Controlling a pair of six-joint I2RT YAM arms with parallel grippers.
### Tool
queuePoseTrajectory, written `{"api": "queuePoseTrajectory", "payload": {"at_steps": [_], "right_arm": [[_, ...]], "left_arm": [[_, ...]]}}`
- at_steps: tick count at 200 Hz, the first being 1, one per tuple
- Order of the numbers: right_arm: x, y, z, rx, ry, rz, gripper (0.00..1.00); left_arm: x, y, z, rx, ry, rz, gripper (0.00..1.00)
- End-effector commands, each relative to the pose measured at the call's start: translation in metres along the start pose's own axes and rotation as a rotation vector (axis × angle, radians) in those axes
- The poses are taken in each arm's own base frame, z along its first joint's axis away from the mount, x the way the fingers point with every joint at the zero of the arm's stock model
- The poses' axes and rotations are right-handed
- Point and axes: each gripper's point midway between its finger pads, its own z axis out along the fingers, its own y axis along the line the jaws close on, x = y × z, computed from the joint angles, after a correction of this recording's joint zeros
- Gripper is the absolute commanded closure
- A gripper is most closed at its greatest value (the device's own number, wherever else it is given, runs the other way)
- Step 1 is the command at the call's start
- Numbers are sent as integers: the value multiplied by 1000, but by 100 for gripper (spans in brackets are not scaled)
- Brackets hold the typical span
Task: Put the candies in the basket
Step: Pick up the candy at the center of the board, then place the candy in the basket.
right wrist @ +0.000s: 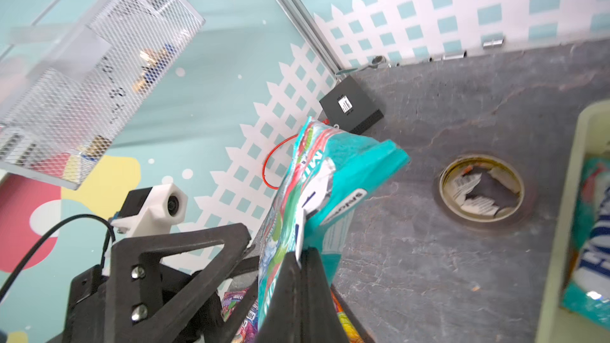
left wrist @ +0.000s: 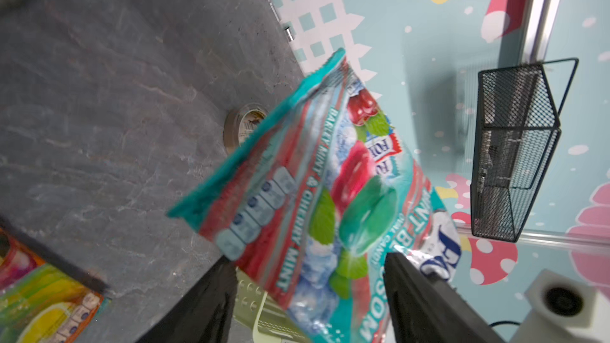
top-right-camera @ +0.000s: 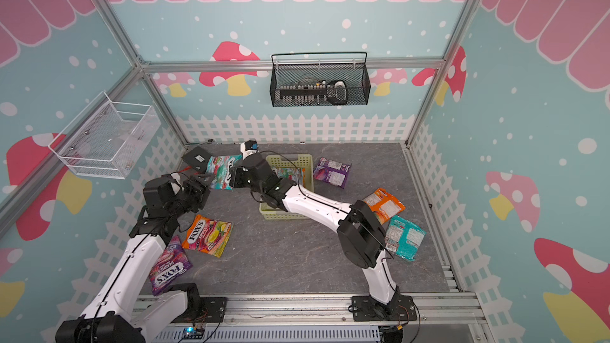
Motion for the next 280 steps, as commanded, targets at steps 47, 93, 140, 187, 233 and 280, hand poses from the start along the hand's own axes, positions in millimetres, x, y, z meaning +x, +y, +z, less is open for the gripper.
{"api": "queuePoseTrajectory", "payload": {"at_steps": [47, 93, 140, 187, 233, 280], "right_arm": [[-25, -70, -46, -17, 119, -112, 100], [-13, -159, -55, 65, 207, -68, 100], [28, -244, -38, 192, 331, 1, 100], [13, -285, -38, 308, 264, -14, 100], [6, -300, -37, 361, 220, -18, 100], [-1, -287, -40, 322, 195, -10, 57]], "left_arm": [[17, 61, 11, -228, 48, 84, 23], [-18, 141, 13, -593, -84, 190, 31], [-1, 187, 42, -756, 144, 250, 30], [0, 215, 33, -869, 161, 275, 27], [3, 228, 30, -904, 238, 293, 27], [9, 239, 32, -932, 303, 311, 28]]}}
